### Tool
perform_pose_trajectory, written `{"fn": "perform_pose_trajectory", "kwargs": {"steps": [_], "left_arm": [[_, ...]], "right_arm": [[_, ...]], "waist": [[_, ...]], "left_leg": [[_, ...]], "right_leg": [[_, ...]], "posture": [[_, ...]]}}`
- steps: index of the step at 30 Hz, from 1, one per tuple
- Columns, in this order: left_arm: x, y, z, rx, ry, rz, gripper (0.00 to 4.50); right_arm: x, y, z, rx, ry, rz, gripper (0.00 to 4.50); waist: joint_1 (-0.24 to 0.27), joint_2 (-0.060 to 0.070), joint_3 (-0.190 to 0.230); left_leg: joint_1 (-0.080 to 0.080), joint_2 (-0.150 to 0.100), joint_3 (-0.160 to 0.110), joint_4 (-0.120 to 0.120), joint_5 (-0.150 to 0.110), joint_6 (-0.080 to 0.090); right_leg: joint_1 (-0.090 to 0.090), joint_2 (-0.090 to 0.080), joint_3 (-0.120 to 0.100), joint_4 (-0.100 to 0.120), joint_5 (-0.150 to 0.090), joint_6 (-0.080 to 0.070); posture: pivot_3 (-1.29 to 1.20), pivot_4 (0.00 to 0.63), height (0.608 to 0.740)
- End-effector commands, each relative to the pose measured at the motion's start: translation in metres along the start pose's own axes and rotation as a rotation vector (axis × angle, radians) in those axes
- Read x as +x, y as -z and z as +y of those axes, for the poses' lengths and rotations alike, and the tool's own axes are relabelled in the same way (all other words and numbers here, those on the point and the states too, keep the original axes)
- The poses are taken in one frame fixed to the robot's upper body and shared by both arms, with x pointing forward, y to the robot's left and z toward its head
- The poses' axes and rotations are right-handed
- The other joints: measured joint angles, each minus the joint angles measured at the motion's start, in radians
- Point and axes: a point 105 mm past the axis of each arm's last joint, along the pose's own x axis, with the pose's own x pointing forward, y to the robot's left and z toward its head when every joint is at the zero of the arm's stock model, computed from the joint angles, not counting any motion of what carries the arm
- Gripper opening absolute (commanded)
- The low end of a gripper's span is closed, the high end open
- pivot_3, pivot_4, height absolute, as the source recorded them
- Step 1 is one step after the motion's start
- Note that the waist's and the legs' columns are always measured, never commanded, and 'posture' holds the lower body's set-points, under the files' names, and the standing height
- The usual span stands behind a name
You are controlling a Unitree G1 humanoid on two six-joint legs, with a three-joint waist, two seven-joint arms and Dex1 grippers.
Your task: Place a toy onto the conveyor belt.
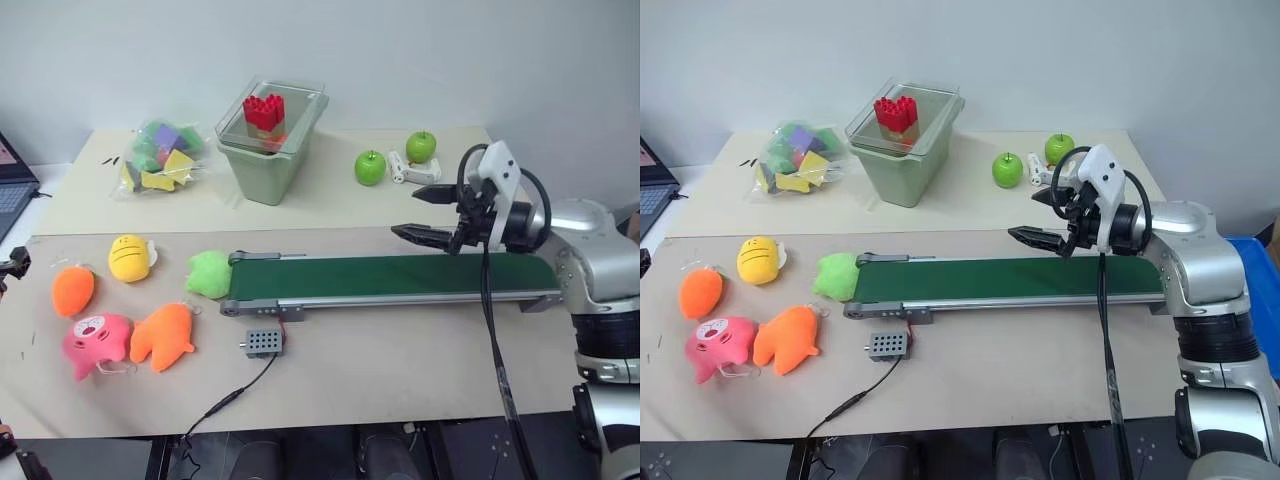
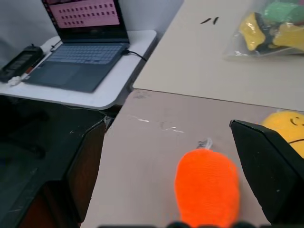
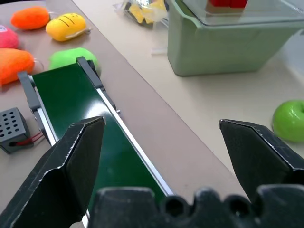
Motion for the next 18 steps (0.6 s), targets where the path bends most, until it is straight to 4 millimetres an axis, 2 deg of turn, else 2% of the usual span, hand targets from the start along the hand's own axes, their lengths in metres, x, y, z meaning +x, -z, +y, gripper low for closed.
{"fn": "perform_pose_trajectory", "kwargs": {"steps": [1, 3, 6, 8, 12, 18], "left_arm": [[-0.002, -0.008, 0.018, 0.004, -0.064, -0.024, 4.44], [-0.001, -0.007, 0.018, 0.0, -0.052, -0.026, 4.44], [0.004, 0.009, 0.011, 0.014, -0.005, 0.023, 4.44], [0.006, 0.008, 0.006, -0.08, 0.038, 0.003, 4.44], [0.007, 0.004, 0.006, -0.536, 0.11, -0.016, 4.44], [0.001, 0.028, 0.032, -1.01, 0.111, 0.029, 4.44]], "right_arm": [[-0.006, -0.017, -0.006, -0.067, 0.014, -0.03, 4.5], [-0.007, -0.017, -0.006, -0.072, 0.016, -0.027, 4.5], [-0.008, -0.014, -0.006, -0.08, 0.025, -0.018, 4.5], [-0.008, -0.013, -0.006, -0.08, 0.03, -0.015, 4.5], [-0.011, -0.012, -0.008, -0.085, 0.049, -0.006, 4.5], [-0.014, -0.013, -0.008, -0.102, 0.057, 0.007, 4.5]], "waist": [[0.0, 0.0, 0.0], [-0.001, 0.0, 0.0], [-0.001, 0.0, 0.0], [-0.001, 0.0, 0.0], [0.002, 0.0, 0.0], [-0.024, -0.001, 0.0]], "left_leg": [[0.0, 0.0, 0.0, 0.0, 0.0, 0.0], [0.0, 0.0, 0.0, 0.0, 0.0, 0.0], [0.0, 0.0, 0.0, 0.0, 0.0, 0.0], [0.0, 0.0, 0.0, 0.0, 0.0, 0.0], [-0.001, 0.0, 0.0, 0.001, 0.0, 0.0], [0.0, 0.0, 0.0, 0.0, 0.0, 0.0]], "right_leg": [[0.0, 0.0, 0.0, 0.0, 0.0, 0.0], [0.0, 0.0, 0.0, 0.0, 0.0, 0.0], [-0.001, 0.0, 0.0, 0.0, 0.0, 0.0], [-0.001, 0.0, 0.0, 0.0, 0.0, 0.0], [0.0, 0.0, -0.001, 0.001, 0.0, 0.0], [-0.001, 0.0, 0.0, 0.001, 0.0, 0.0]], "posture": [[0.0, 0.15, 0.74], [0.0, 0.15, 0.74], [0.0, 0.15, 0.74], [0.0, 0.15, 0.74], [0.0, 0.15, 0.74], [0.0, 0.15, 0.74]]}}
